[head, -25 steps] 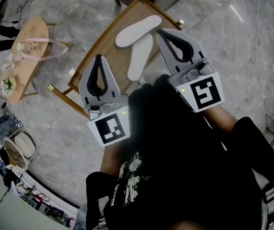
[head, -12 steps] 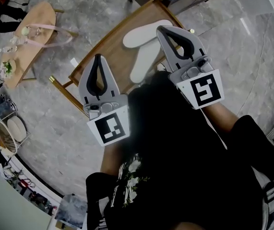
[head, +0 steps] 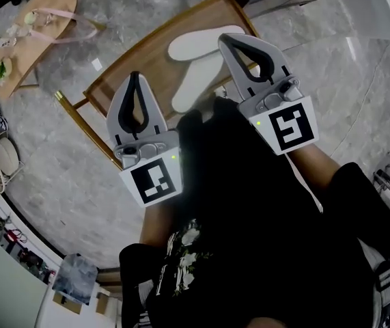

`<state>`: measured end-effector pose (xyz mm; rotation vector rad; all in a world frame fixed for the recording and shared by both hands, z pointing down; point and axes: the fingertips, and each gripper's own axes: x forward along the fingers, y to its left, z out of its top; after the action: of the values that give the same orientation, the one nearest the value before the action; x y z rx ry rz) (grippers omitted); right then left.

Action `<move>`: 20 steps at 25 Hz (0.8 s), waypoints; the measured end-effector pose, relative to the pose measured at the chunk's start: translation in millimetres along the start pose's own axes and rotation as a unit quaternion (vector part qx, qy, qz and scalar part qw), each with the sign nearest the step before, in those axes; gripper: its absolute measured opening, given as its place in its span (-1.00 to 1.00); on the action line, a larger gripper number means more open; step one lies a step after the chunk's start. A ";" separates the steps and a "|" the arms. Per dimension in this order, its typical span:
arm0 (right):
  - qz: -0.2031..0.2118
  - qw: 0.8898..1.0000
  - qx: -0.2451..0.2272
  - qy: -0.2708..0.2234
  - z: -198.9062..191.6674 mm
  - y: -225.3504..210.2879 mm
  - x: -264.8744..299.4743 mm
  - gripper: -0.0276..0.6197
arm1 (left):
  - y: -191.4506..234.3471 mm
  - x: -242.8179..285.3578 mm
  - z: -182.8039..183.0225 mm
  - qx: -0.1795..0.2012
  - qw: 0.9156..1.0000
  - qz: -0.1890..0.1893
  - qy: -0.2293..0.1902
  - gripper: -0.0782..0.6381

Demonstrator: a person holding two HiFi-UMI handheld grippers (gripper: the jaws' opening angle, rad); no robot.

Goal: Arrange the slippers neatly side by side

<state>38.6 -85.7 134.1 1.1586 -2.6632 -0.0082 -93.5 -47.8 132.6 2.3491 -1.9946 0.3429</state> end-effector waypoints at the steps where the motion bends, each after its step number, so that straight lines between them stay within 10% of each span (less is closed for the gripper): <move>1: 0.004 1.000 -0.002 -0.001 -0.9 -1.3 1.2 -0.92 | -1.2 -0.3 -2.0 -0.001 1.000 0.004 0.003 -0.78; 20: 0.120 0.989 -0.078 0.023 -54.8 -0.2 8.5 -0.92 | -38.0 -1.8 -51.7 -0.031 0.996 0.057 0.060 -0.78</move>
<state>45.1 -87.2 189.1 0.7769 -2.6876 -0.1436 -63.9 -30.5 186.8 2.1287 -2.0571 0.4093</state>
